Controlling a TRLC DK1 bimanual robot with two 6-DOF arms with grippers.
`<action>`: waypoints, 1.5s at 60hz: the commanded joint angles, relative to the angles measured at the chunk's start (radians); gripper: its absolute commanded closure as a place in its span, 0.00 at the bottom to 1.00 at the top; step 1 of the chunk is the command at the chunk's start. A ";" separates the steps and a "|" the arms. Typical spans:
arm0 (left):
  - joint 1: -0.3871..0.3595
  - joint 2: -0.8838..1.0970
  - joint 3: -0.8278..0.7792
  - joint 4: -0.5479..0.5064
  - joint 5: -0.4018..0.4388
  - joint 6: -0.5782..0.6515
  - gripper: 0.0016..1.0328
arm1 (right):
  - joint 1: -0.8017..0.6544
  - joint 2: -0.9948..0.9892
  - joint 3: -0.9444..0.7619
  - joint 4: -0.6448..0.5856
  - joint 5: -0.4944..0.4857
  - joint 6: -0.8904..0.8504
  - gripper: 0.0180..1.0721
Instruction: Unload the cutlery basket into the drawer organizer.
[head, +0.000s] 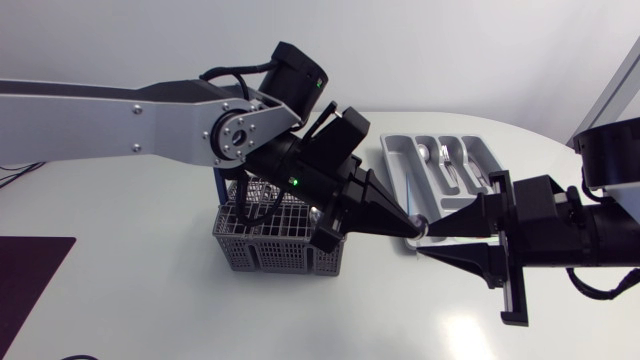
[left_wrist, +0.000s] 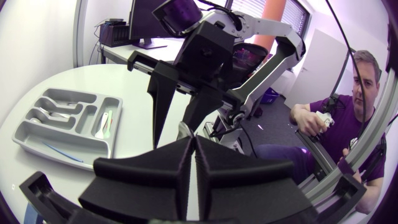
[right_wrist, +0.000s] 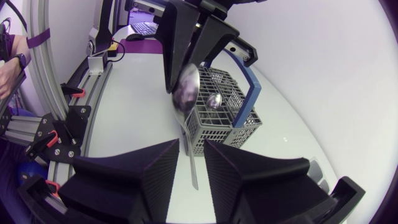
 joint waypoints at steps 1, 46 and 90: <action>0.014 0.026 0.039 -0.013 0.030 0.019 0.97 | 0.010 0.015 0.010 -0.008 -0.004 -0.013 0.78; 0.038 0.056 0.078 -0.082 0.077 0.022 0.97 | 0.019 0.035 -0.010 0.005 -0.006 -0.049 0.94; 0.138 0.032 0.196 -0.085 0.049 -0.114 0.03 | -0.122 0.119 -0.030 0.033 0.080 -0.181 0.94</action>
